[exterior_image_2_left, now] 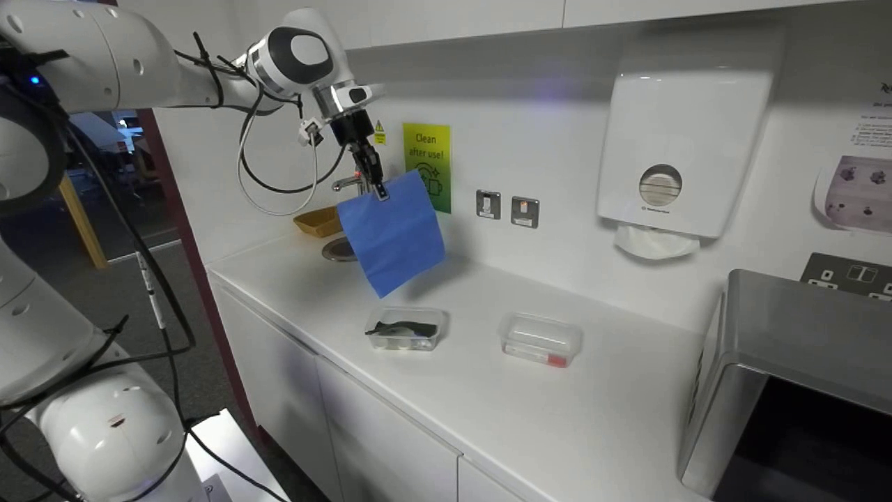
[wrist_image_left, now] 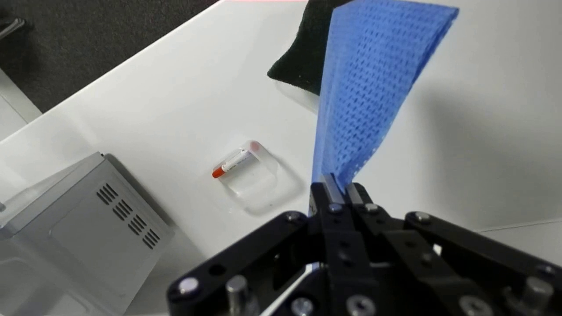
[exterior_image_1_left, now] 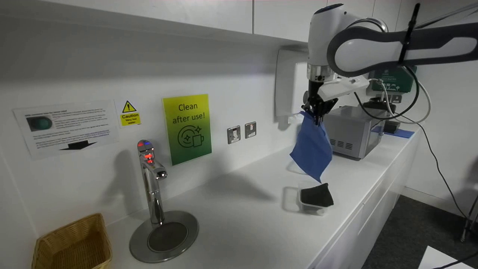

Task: Put the blue paper towel in the bowl

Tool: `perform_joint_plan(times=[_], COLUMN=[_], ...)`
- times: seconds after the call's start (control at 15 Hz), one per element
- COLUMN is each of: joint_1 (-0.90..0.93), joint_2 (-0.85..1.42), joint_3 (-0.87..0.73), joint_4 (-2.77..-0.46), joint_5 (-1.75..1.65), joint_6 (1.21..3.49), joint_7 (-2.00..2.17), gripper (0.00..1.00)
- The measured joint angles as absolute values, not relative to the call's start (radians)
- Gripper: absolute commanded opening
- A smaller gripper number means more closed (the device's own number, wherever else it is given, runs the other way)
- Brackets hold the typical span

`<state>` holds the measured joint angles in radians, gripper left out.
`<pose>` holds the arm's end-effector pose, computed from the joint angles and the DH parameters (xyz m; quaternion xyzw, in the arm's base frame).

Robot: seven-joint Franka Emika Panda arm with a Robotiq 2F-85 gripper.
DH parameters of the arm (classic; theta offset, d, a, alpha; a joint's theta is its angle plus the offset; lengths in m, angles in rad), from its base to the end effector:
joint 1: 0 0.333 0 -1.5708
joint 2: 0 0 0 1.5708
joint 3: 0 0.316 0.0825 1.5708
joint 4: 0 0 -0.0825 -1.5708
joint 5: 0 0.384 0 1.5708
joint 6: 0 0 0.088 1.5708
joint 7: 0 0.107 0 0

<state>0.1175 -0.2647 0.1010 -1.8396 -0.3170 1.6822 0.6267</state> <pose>0.4742 0.0813 0.6484 0.9652 -0.1914 0.1173 0.1344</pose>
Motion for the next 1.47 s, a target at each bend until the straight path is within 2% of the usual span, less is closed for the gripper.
perform_joint_plan(times=[1.47], joint_1=[0.066], joint_2=[-0.278], joint_3=[0.113], joint_4=[-2.079], joint_5=[-0.279], joint_6=[1.682], joint_7=[0.708], gripper=[0.00])
